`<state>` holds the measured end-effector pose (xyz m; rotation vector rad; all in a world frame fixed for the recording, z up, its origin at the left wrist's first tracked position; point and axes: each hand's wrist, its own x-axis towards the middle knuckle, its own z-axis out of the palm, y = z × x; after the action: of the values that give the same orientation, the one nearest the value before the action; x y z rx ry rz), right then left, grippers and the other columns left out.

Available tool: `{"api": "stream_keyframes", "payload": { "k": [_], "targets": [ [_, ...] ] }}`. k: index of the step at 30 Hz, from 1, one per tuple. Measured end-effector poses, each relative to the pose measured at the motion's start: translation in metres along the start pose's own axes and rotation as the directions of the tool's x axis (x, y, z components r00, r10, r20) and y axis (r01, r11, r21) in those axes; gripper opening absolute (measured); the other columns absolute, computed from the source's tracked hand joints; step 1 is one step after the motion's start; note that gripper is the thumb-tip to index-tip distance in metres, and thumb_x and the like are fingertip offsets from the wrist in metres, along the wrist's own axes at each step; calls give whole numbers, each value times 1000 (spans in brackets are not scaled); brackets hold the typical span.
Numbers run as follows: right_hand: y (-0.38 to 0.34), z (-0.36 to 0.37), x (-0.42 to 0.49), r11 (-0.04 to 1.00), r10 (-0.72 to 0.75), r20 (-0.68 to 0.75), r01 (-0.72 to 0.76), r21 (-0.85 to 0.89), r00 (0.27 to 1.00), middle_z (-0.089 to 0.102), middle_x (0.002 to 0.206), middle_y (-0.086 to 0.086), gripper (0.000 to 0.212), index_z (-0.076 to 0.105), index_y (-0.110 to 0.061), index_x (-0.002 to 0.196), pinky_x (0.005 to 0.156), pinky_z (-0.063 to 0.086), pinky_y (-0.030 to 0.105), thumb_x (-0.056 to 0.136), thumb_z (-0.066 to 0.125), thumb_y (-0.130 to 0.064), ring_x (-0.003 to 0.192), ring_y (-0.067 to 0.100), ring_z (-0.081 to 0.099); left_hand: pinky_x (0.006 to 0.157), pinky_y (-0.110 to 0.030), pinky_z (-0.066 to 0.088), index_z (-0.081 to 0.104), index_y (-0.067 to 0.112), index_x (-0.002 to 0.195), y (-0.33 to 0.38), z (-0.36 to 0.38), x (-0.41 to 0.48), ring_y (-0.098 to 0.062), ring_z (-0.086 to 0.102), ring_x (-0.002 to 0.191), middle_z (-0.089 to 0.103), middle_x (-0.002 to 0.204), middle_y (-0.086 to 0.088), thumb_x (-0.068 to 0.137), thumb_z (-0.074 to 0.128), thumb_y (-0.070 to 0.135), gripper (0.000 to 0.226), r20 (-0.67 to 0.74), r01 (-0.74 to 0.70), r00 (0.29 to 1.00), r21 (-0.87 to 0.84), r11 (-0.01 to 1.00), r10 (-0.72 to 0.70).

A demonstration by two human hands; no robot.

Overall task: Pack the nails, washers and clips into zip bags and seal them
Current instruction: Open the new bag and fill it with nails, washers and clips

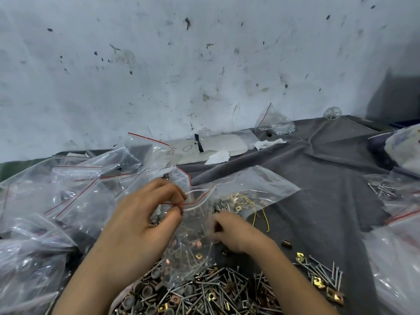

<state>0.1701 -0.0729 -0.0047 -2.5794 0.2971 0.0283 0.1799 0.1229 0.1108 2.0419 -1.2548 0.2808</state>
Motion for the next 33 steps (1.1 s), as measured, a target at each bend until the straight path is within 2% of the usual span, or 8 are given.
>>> {"api": "stream_keyframes", "payload": {
  "k": [5,9,12,16,25,27,30,33],
  "targets": [
    [-16,-53,-24,870,7,-326,155,468,945,58,83,-9,21,61,-29,97,57,39,9,92,57,-9,75,4,56,75,-12,38,55,32,68,0,-2,-2,-4,59,91,63,91,16,73,40,43,20,-11,6,1000,-10,1000,-6],
    [-43,-79,-52,624,-43,-565,463,629,824,68,69,-8,22,64,-25,88,60,42,7,90,58,-4,68,-3,63,76,-11,38,55,32,69,2,-1,-1,-2,58,92,63,91,16,73,39,44,21,-4,-1,1000,-4,1000,1],
    [-61,-83,-65,583,-157,-606,568,580,780,69,73,-7,28,64,-32,99,78,52,25,92,56,-6,84,14,67,76,-11,37,55,32,70,3,0,-1,-2,58,92,63,90,16,74,39,44,21,0,-13,1000,10,1000,13],
    [-71,-74,-67,638,-194,-520,510,577,832,70,81,-9,34,65,-40,108,91,49,44,91,59,-11,92,20,65,75,-12,39,57,29,71,4,0,0,-4,59,90,63,88,14,76,40,42,21,1,-35,999,11,999,35],
    [-57,-81,-61,640,-113,-528,468,610,842,73,85,-2,26,68,-31,102,79,51,21,89,61,-10,89,9,66,74,-14,38,54,33,68,4,-1,-1,-5,59,90,63,90,14,75,40,42,18,-14,-23,1000,-9,1000,23],
    [-46,-78,-53,726,-49,-497,372,579,867,69,83,0,23,68,-28,97,73,53,26,89,60,-7,80,12,64,75,-14,39,54,33,68,3,-1,-1,-6,59,91,64,90,15,74,40,43,18,-24,-17,1000,-8,1000,17],
    [-27,-59,-39,970,58,-166,-16,244,984,64,99,3,19,67,-19,104,73,50,28,88,62,-12,86,17,60,75,-14,39,55,31,68,2,-1,-1,-7,60,92,64,91,15,74,40,43,20,-31,-11,999,-16,1000,11],
    [-17,-30,-27,983,178,163,-170,-64,970,63,115,10,29,65,-9,112,79,46,26,84,69,-15,102,23,60,74,-11,38,55,31,67,2,-1,-1,-6,59,92,64,90,14,74,41,42,19,-36,-11,999,-11,1000,11]
  ]
}}
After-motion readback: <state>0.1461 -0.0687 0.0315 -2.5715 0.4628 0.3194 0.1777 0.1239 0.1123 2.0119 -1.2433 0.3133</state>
